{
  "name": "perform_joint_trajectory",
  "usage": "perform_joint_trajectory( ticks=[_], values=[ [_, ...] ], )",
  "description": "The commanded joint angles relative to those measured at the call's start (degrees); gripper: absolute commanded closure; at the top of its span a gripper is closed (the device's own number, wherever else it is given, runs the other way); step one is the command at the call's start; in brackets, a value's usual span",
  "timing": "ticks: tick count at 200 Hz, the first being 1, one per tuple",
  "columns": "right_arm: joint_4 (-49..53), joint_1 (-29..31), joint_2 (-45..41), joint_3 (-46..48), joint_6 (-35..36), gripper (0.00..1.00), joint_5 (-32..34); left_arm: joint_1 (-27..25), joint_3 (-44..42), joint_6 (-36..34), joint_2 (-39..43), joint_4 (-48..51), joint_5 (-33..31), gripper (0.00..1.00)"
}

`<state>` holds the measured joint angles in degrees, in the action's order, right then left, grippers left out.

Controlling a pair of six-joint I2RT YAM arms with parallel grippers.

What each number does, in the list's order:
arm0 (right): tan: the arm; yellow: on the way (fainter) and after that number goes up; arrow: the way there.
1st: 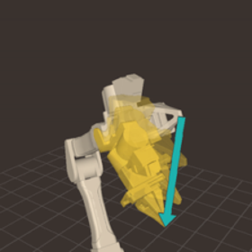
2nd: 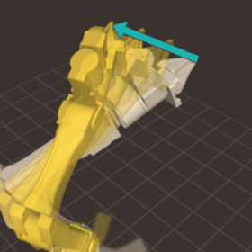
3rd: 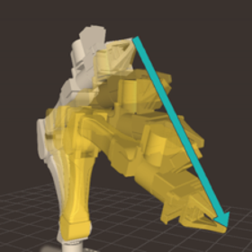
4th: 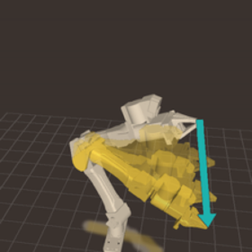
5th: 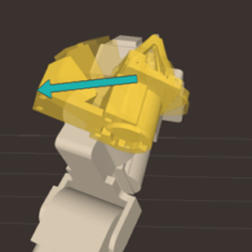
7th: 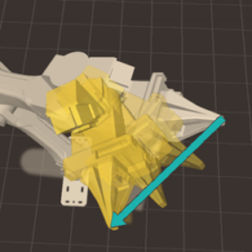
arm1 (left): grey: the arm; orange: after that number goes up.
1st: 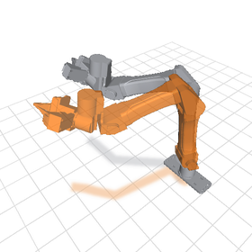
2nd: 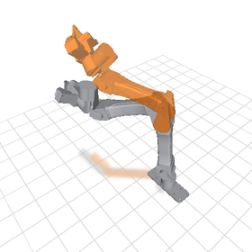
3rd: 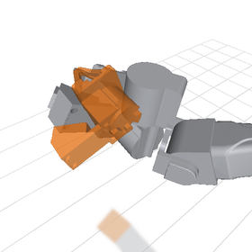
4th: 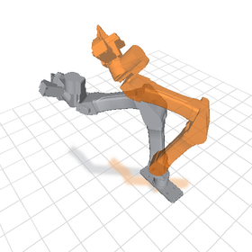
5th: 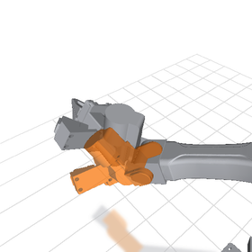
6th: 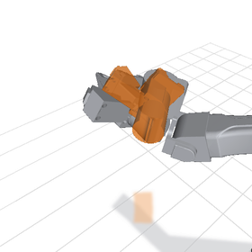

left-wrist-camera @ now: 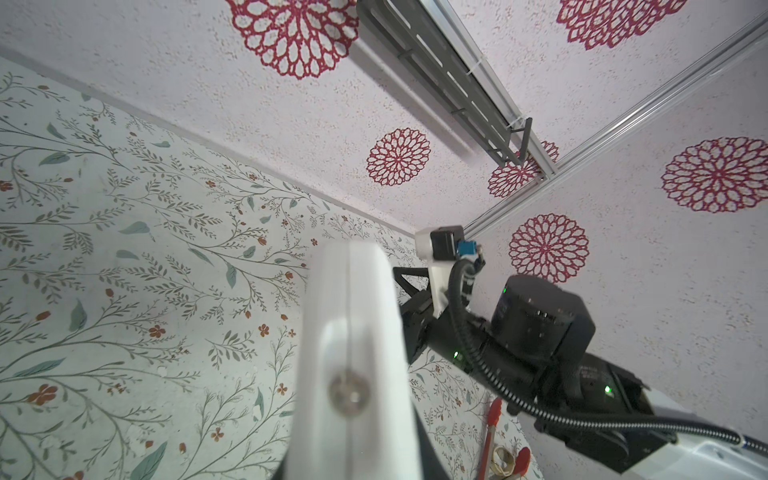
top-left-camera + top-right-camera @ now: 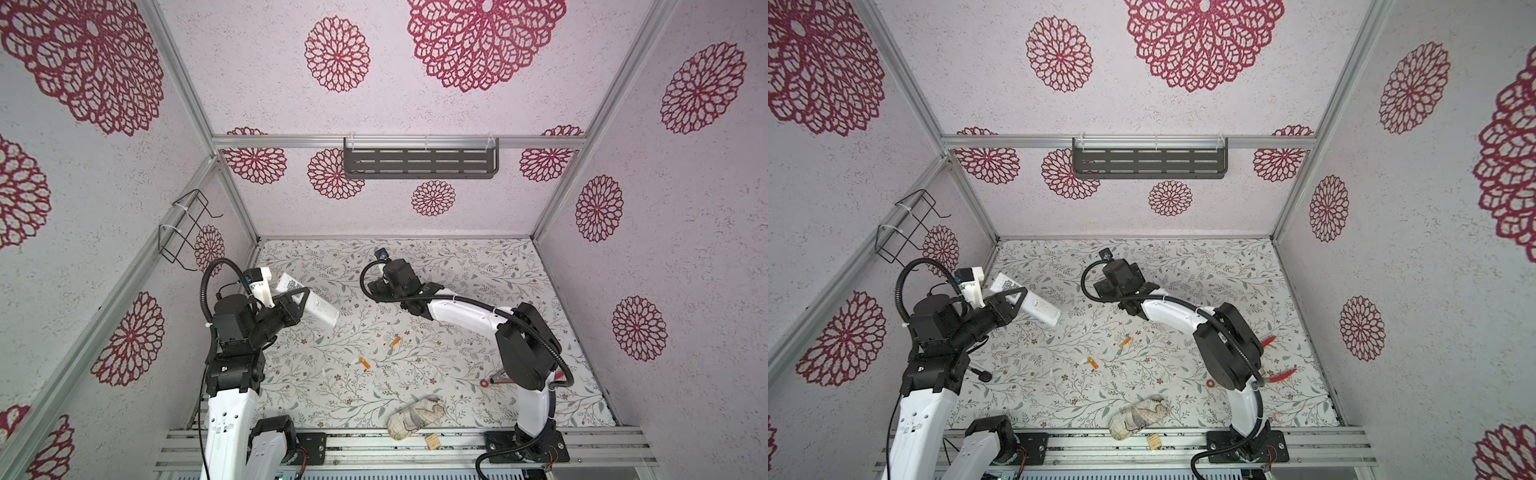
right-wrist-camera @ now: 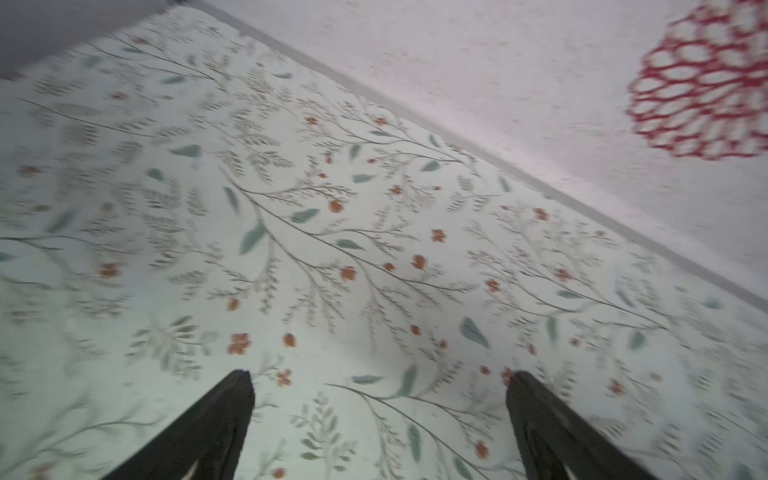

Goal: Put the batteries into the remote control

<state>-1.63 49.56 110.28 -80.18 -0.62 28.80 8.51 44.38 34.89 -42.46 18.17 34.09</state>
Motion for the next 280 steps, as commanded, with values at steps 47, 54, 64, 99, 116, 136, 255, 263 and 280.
perform_joint_trajectory(
  ticks=[47, 54, 64, 99, 116, 136, 255, 263, 280],
  values=[
    [-1.9, 13.1, -10.8, 12.8, -1.5, 0.01, 26.1, 0.3, -1.6, 1.6, 3.3, -3.3, 3.3, 1.00],
    [0.0, 12.9, -13.3, 13.6, -5.6, 0.01, 22.2, 0.3, -1.9, 1.7, 4.0, -3.2, 3.2, 1.00],
    [0.9, 12.3, -16.5, 14.9, -8.2, 0.01, 15.7, 0.3, -2.0, 1.9, 5.0, -2.9, 3.1, 1.00],
    [0.4, 12.8, -21.8, 18.5, -8.0, 0.01, 12.7, 0.2, -3.5, 4.2, 7.8, -3.6, 3.8, 1.00],
    [3.9, 13.5, -22.0, 17.2, -7.9, 0.01, 15.0, 0.2, -4.0, 4.9, 8.3, -3.7, 4.5, 1.00],
    [5.0, 14.2, -24.7, 17.5, -8.2, 0.01, 11.6, 0.0, -5.2, 6.2, 8.7, -5.0, 5.0, 1.00],
    [5.0, 9.6, -34.4, 15.0, -29.3, 0.01, -30.0, -10.0, -20.0, 18.4, 4.1, -36.1, 2.8, 1.00],
    [4.6, 9.4, -34.0, 14.6, -30.1, 0.01, -30.9, -10.0, -20.3, 18.3, 3.1, -37.7, 3.5, 1.00],
    [5.2, 9.0, -32.6, 13.3, -31.5, 0.01, -31.3, -10.0, -21.1, 19.1, 1.5, -41.4, 4.3, 1.00]
  ],
)
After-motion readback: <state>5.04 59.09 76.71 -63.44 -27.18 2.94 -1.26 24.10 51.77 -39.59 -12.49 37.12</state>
